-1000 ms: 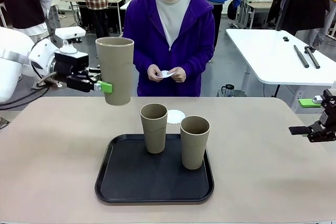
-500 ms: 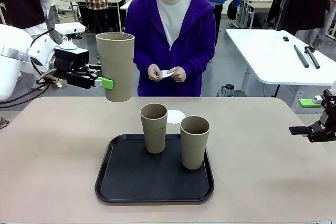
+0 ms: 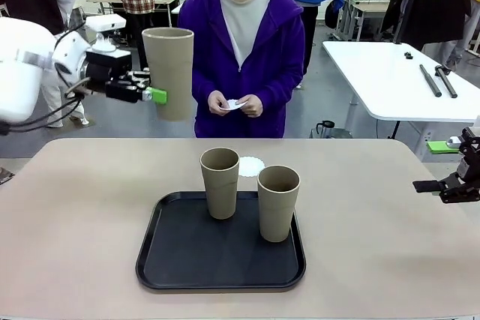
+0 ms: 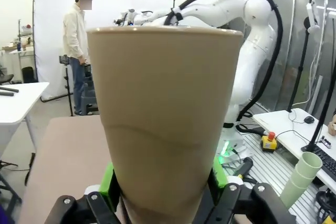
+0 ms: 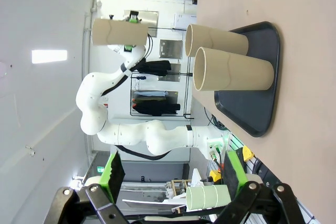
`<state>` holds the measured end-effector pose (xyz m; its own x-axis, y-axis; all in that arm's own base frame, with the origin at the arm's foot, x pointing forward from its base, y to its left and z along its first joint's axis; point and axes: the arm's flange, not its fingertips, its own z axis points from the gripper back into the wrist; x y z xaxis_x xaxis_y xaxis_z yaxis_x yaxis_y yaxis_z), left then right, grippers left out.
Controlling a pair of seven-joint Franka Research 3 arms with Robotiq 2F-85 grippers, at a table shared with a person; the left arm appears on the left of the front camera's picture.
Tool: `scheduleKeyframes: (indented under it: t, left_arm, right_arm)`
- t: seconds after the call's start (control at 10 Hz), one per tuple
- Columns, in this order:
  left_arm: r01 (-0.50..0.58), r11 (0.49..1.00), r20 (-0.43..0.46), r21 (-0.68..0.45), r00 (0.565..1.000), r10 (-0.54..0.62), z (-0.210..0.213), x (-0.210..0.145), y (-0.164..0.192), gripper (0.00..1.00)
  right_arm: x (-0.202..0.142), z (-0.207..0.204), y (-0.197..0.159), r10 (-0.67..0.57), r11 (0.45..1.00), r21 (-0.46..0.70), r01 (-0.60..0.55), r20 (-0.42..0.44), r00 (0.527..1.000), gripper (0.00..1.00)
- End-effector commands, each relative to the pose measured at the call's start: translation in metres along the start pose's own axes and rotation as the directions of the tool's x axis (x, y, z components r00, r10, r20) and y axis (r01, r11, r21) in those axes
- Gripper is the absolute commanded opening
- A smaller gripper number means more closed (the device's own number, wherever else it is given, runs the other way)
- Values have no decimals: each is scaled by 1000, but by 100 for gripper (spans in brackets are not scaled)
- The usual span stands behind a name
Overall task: Place coasters on the table and set cups on them.
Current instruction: Pick up one Reusable plastic cup and place it on a coaster set by the human.
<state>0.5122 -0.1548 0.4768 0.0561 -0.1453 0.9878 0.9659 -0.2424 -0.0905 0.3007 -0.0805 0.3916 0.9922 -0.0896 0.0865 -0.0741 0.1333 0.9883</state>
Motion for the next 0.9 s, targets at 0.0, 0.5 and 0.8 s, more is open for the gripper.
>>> scheduleKeyframes:
  t: [0.0, 0.5, 0.8]
  left_arm:
    - [-27, 1000, -28, 15, 999, 27, 11, 8, 48, 82]
    - [-67, 995, 18, -80, 997, 69, -7, -59, 147, 82]
    - [-63, 993, 13, -103, 998, 65, -48, -97, 178, 82]
  right_arm:
    - [0, 0, 1, 1, 1000, 10, -1, -2, 1000, 100]
    - [0, 0, 1, 1, 1000, 10, -1, -2, 1000, 100]
    - [0, 0, 1, 1, 1000, 10, -1, -2, 1000, 100]
